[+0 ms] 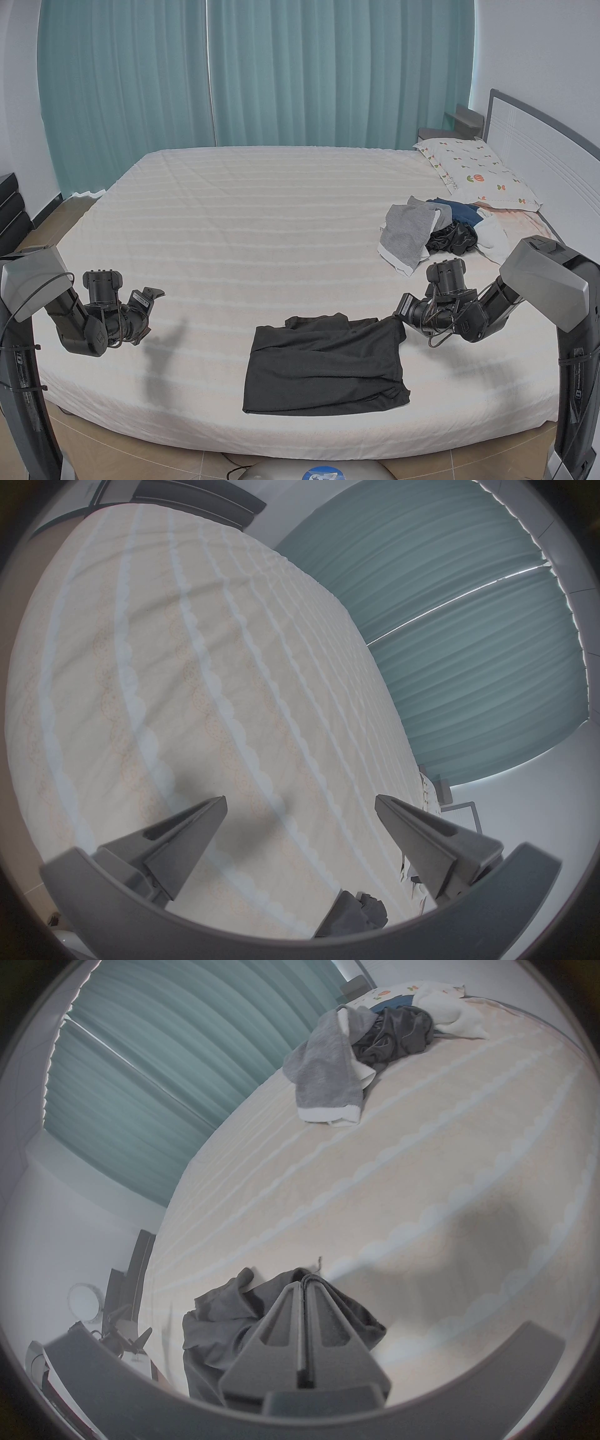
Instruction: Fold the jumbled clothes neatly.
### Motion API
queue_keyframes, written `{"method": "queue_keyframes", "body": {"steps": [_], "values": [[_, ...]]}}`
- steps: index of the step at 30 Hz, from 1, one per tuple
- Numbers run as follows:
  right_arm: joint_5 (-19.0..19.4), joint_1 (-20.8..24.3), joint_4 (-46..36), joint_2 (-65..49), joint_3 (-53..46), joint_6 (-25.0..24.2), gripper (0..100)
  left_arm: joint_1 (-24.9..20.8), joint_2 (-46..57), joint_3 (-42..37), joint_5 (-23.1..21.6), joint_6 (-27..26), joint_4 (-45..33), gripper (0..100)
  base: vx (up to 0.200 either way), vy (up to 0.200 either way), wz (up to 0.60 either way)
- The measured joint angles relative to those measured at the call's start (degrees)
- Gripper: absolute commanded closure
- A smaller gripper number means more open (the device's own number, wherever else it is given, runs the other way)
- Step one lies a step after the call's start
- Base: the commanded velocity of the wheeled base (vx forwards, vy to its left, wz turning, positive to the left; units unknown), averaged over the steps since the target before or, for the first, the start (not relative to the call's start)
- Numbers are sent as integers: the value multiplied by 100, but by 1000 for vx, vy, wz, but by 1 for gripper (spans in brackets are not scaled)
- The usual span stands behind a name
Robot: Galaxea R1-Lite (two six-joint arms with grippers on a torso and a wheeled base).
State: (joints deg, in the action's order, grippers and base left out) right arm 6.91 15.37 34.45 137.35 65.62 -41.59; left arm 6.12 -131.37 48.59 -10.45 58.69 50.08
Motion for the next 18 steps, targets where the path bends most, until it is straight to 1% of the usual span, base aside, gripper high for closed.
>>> {"method": "queue_keyframes", "body": {"steps": [3,14,18], "values": [[-82,-71,-2,5,-7,-68,100,0,0,0,0,0,0,0,0,0,0],[-111,-135,-24,46,-79,-105,100,0,0,0,0,0,-10,0,0,0,0],[-158,-134,-304,93,-55,-105,100,0,0,0,0,0,-10,0,0,0,0]]}}
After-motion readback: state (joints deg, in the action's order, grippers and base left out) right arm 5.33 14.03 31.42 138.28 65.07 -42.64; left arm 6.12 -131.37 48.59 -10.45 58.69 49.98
